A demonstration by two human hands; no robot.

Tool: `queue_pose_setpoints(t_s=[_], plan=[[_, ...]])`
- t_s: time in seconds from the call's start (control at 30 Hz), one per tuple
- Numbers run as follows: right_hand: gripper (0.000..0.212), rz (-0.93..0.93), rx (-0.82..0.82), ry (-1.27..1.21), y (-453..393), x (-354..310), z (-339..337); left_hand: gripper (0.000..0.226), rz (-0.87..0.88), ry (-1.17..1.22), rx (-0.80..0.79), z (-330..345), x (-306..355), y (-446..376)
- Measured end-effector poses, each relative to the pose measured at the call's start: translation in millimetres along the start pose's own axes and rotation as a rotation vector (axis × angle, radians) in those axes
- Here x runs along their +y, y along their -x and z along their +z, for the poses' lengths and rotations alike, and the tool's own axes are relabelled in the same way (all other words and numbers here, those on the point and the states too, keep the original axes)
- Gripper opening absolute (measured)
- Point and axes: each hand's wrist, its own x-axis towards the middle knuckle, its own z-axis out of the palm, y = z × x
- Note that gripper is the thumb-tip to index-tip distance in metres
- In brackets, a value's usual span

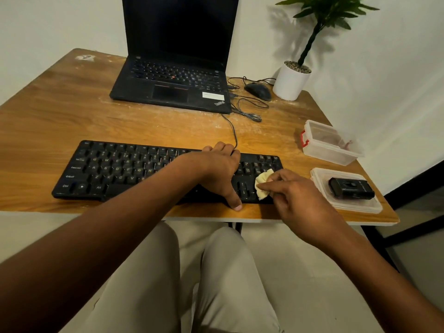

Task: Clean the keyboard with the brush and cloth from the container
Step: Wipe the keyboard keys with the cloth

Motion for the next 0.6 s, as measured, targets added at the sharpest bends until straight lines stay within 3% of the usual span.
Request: queue_pose_setpoints(t_s=[0.17,0.37,0.6], plan=[[0.029,0.125,0.259,-0.148,-35.6,5.4,-5.8,0.135,0.002,0.014,-0.001,-0.7,0.7,2.6],[0.007,0.175,0.327,-0.036,-56.8,13.3,25.9,0.137,-0.013,0.007,-0.025,-2.2,1.5,3.3],[0.005,0.304,0.368,-0.085,-56.7,41.7,10.9,0.137,-0.015,0.016,-0.033,-3.6,2.5,4.3]])
